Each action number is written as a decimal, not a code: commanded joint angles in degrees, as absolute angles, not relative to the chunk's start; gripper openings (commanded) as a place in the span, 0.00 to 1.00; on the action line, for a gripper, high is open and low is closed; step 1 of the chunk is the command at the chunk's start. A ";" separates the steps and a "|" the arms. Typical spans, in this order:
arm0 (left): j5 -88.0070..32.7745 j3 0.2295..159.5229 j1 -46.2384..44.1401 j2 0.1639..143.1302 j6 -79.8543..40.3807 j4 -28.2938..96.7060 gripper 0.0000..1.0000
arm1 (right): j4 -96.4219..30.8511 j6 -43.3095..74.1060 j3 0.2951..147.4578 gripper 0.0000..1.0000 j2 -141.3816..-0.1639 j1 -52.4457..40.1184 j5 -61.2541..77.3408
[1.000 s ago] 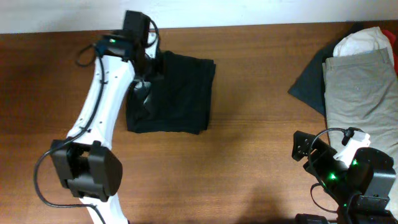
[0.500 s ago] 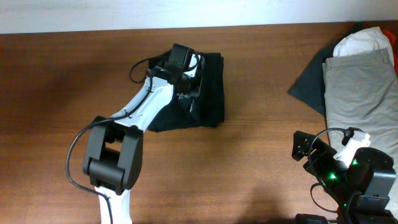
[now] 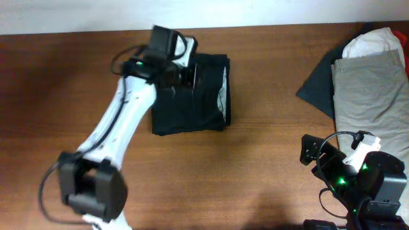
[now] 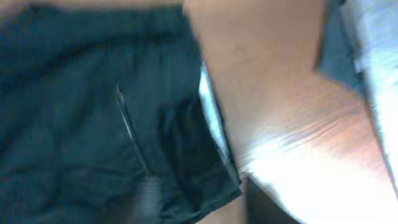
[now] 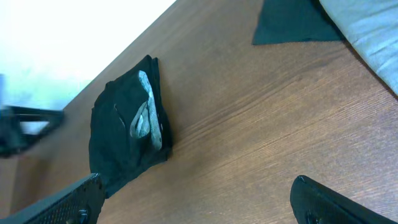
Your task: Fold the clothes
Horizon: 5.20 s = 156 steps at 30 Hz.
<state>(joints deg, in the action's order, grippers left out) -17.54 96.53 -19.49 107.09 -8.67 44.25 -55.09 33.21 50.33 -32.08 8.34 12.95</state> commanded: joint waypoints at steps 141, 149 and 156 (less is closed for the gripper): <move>2.52 0.51 2.44 0.34 5.50 4.58 0.99 | -55.24 33.50 50.13 0.99 -31.81 8.64 12.21; 2.55 0.51 2.44 0.34 5.50 4.58 0.99 | -55.27 33.50 50.13 0.99 -31.81 8.64 12.21; 2.52 0.51 2.44 0.34 5.48 4.58 0.99 | -55.70 33.50 50.13 0.99 -31.81 8.64 12.19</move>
